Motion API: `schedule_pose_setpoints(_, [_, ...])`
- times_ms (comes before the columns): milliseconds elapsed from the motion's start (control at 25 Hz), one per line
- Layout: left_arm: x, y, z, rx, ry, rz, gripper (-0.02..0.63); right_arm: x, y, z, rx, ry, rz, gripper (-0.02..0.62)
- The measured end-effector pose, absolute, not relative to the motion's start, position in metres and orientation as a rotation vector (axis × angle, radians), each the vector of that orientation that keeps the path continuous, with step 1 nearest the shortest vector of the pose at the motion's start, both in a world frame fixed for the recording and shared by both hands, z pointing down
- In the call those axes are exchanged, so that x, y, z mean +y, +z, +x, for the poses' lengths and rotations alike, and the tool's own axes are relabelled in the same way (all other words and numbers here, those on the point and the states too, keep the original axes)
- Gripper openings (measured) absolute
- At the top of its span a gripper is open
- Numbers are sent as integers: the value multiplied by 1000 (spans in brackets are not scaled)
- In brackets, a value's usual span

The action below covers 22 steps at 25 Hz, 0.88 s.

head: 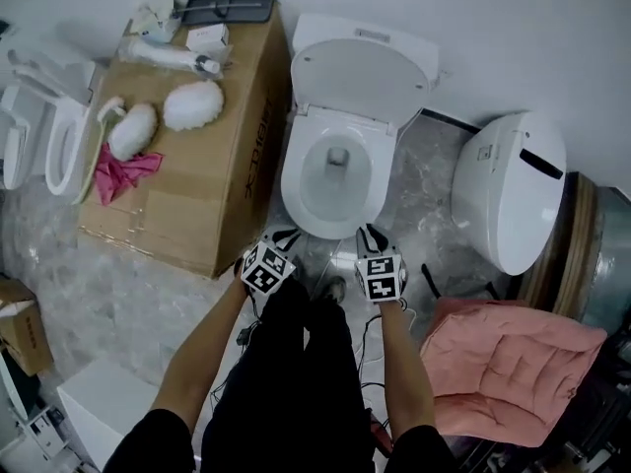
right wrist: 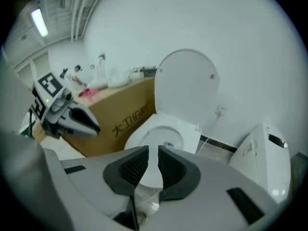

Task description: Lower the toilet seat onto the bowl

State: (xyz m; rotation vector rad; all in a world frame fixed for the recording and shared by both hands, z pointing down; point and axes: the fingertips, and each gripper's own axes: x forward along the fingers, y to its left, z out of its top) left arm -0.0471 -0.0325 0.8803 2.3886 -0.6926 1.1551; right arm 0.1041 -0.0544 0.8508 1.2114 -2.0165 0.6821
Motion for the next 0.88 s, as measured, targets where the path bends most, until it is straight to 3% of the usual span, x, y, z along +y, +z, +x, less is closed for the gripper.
schedule_pose_setpoints(280, [-60, 573, -52, -1172, 685, 2589, 9, -64, 567, 113, -2205, 641, 1688, 49])
schedule_pose_setpoints(480, [-51, 415, -54, -1374, 375, 2661, 9, -48, 431, 108, -2345, 494, 1846, 49])
schedule_pose_setpoints(640, [-31, 347, -56, -1455, 236, 2688, 9, -20, 372, 101, -2417, 377, 1918, 48])
schedule_pose_setpoints(880, [-11, 343, -50, -1452, 208, 2681, 9, 7, 368, 94, -2429, 364, 1906, 44])
